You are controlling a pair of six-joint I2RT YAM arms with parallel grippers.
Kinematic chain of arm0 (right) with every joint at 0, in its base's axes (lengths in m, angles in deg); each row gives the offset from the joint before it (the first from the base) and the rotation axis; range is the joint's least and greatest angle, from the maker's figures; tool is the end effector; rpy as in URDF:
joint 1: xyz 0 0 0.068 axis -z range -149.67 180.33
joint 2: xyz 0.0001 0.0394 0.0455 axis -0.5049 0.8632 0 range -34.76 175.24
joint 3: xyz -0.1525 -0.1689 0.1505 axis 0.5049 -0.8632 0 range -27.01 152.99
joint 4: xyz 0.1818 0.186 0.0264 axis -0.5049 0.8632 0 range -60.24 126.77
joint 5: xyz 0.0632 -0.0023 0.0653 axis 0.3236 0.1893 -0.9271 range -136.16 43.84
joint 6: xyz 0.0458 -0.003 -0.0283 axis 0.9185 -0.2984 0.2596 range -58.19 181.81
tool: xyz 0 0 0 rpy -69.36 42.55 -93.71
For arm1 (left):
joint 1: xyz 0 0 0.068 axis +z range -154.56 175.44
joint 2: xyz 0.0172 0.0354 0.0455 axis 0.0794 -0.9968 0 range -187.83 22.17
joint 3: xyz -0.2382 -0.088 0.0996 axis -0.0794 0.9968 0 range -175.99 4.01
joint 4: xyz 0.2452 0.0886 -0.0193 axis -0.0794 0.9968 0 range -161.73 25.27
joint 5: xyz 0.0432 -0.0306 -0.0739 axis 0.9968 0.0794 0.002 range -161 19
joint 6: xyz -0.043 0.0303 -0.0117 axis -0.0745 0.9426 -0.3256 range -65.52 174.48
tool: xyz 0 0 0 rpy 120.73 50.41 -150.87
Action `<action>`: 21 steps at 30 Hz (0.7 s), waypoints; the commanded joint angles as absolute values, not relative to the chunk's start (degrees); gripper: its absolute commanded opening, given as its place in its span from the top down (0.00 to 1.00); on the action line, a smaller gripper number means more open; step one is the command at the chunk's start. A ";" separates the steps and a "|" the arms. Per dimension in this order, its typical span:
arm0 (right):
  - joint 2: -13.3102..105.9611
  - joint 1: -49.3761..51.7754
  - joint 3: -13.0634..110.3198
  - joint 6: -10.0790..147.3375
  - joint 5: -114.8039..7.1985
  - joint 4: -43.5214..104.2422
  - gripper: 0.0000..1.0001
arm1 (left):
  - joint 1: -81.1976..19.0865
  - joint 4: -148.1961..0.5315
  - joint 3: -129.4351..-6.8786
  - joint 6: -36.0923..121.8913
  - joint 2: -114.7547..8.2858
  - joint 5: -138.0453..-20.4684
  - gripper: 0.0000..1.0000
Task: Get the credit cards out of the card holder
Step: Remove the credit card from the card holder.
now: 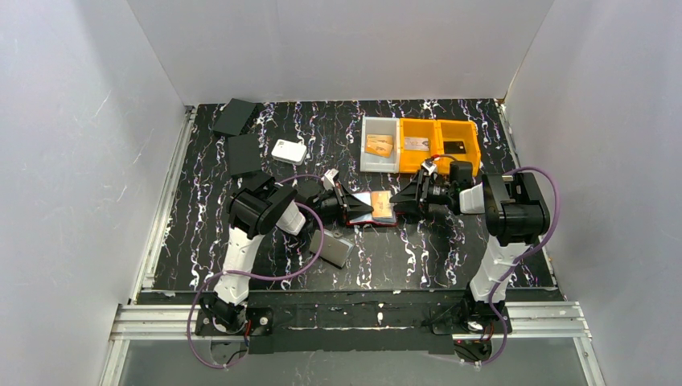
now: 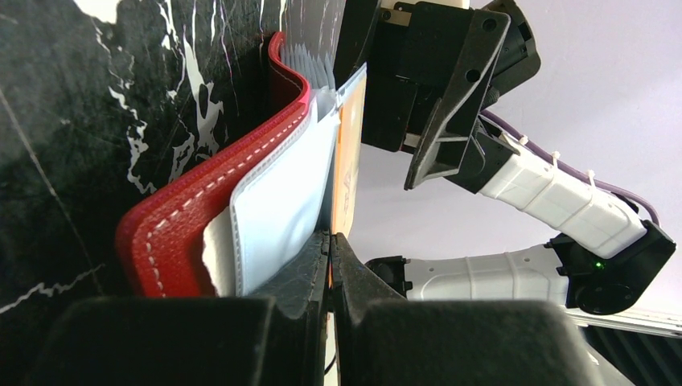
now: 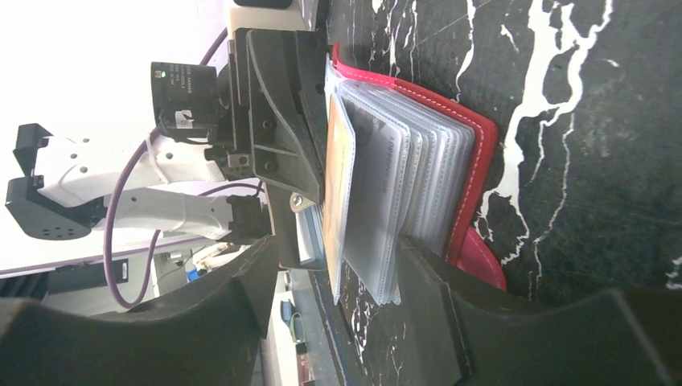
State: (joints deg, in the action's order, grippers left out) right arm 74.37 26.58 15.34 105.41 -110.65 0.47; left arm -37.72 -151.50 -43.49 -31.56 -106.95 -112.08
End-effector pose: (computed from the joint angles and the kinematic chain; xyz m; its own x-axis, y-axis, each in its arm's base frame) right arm 0.3263 0.0536 0.1071 -0.9520 0.2353 -0.1960 -0.1192 0.3049 0.9449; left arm 0.3072 -0.2287 0.0815 -0.9617 -0.2698 -0.0480 0.0397 0.0364 -0.9985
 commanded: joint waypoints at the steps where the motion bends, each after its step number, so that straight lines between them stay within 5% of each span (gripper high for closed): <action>1: 73.43 27.34 14.62 105.36 -110.10 -0.56 0.37 | -38.16 -155.20 -44.07 -31.86 -106.33 -112.30 1.00; 8: 72.99 29.70 14.74 102.22 -106.08 4.77 0.55 | -38.04 -155.39 -44.01 -32.09 -106.28 -112.21 1.00; 21: 72.99 27.43 16.19 97.85 -104.65 9.56 0.63 | -38.04 -155.40 -44.68 -32.36 -106.42 -112.77 1.00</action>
